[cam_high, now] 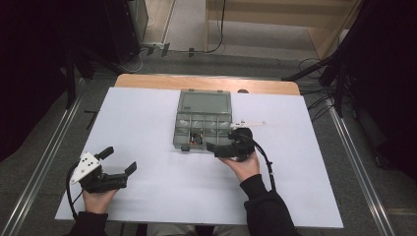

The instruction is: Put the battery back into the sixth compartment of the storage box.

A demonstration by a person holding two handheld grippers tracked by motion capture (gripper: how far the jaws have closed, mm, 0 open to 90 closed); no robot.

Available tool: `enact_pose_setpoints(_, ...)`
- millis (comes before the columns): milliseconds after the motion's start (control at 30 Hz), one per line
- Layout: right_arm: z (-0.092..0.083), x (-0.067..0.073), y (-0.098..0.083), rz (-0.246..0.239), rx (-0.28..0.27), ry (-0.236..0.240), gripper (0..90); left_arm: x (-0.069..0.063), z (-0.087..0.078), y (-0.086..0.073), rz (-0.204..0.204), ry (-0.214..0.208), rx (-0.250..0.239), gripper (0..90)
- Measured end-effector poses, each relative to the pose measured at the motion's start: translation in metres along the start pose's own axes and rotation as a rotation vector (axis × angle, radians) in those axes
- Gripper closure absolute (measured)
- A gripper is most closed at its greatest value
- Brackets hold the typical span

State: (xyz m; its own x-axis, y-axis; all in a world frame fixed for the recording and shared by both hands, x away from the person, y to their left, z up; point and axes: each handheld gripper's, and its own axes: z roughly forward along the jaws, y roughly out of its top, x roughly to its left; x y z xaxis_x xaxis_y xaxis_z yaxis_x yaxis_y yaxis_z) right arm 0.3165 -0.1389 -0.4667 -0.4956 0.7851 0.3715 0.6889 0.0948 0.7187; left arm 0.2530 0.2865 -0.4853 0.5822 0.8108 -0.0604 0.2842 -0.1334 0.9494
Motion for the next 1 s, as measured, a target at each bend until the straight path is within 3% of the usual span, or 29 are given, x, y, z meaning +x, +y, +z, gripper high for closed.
enact_pose_setpoints(67,-0.002,-0.003,-0.002,0.0,-0.003,0.004,0.0,0.0,0.0,0.0,0.0,0.001,0.0,0.0)
enact_pose_setpoints(233,-0.023,-0.017,-0.019,-0.052,-0.065,0.035,0.0,0.0,0.0,0.0,0.0,0.003,0.001,0.0)
enact_pose_setpoints(367,-0.037,-0.022,-0.029,-0.121,-0.107,-0.015,0.5,0.0,0.0,0.0,-0.001,0.006,0.002,0.0)
enact_pose_setpoints(500,-0.046,-0.032,-0.037,-0.118,-0.108,-0.059,0.5,0.0,0.0,-0.001,-0.004,0.009,0.002,0.0)
enact_pose_setpoints(667,-0.057,-0.045,-0.045,-0.105,-0.127,-0.075,0.5,0.0,-0.001,-0.001,-0.005,0.011,0.004,0.0)
enact_pose_setpoints(767,-0.068,-0.054,-0.05,-0.123,-0.127,-0.111,0.6,0.0,-0.002,-0.002,-0.005,0.013,0.005,0.0)
enact_pose_setpoints(933,-0.094,-0.074,-0.063,-0.093,-0.199,-0.13,0.5,0.0,-0.002,-0.002,-0.006,0.015,0.005,0.0)
enact_pose_setpoints(1000,-0.101,-0.077,-0.067,-0.079,-0.228,-0.166,0.5,0.0,-0.002,-0.002,-0.005,0.017,0.004,0.0)
